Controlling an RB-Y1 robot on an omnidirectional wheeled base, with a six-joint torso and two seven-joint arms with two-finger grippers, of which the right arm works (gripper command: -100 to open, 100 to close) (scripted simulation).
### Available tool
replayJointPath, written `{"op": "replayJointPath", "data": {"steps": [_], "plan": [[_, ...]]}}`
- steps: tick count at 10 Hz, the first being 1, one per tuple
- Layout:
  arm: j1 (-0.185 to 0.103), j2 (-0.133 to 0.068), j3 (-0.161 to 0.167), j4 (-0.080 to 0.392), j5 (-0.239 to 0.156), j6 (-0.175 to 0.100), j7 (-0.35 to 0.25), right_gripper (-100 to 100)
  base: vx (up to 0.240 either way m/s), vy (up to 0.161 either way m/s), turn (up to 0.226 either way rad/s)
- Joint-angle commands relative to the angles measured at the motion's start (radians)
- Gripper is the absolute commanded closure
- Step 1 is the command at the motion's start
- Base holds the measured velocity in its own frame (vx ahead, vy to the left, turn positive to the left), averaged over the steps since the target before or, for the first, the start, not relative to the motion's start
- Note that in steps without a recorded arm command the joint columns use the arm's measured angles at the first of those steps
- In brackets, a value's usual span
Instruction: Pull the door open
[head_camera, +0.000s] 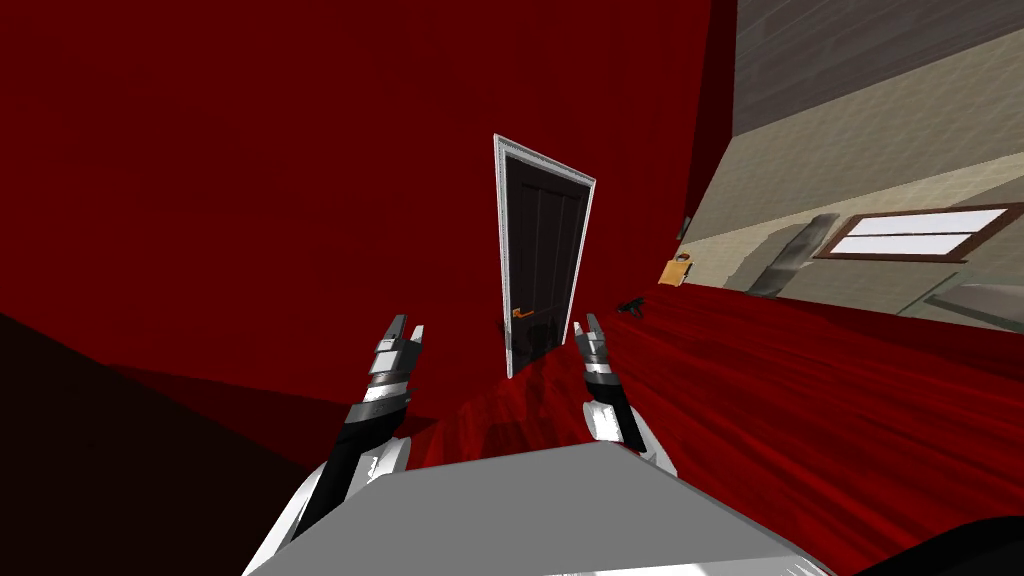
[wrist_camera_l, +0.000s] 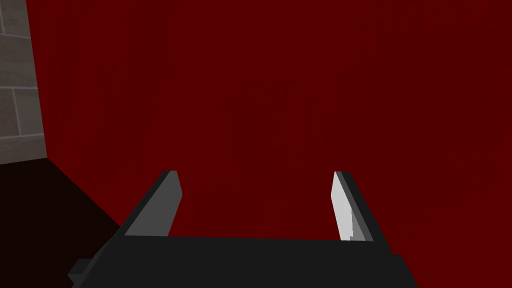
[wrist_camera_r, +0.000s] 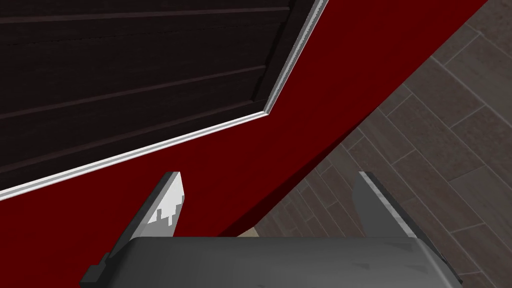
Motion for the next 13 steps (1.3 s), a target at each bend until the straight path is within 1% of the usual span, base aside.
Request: {"op": "replayJointPath", "data": {"steps": [1,2,3,4,5,6,7,8,9,10,11,12,13], "plan": [[-0.004,-0.003,0.000,0.029,-0.001,-0.008,-0.001,-100,0.033,-0.032,0.080],[-0.020,-0.009,-0.002,0.070,-0.002,-0.015,-0.002,-100,0.035,-0.035,0.158],[-0.037,-0.014,-0.004,0.099,-0.003,-0.023,-0.003,-100,0.064,-0.059,0.200],[-0.037,-0.014,-0.004,0.122,-0.003,-0.023,-0.003,-100,0.047,-0.054,0.074],[-0.037,-0.014,-0.004,0.122,-0.003,-0.023,-0.003,-100,0.014,-0.024,-0.009],[-0.054,-0.020,-0.006,0.162,-0.005,-0.030,-0.004,-100,0.022,-0.033,0.115],[-0.070,-0.026,-0.008,0.193,-0.006,-0.037,-0.004,-100,0.056,-0.071,0.258],[-0.070,-0.026,-0.008,0.218,-0.006,-0.037,-0.004,-100,0.045,-0.058,0.081],[-0.088,-0.031,-0.010,0.254,-0.007,-0.045,-0.005,-100,0.042,-0.037,0.108],[-0.088,-0.031,-0.010,0.267,-0.007,-0.045,-0.005,-100,0.034,-0.036,0.064],[-0.105,-0.036,-0.012,0.310,-0.009,-0.052,-0.006,-100,0.037,-0.042,0.162],[-0.105,-0.036,-0.012,0.317,-0.009,-0.052,-0.006,-100,0.035,-0.043,0.067],[-0.122,-0.041,-0.014,0.345,-0.010,-0.060,-0.007,-100,0.035,-0.045,0.125]]}}
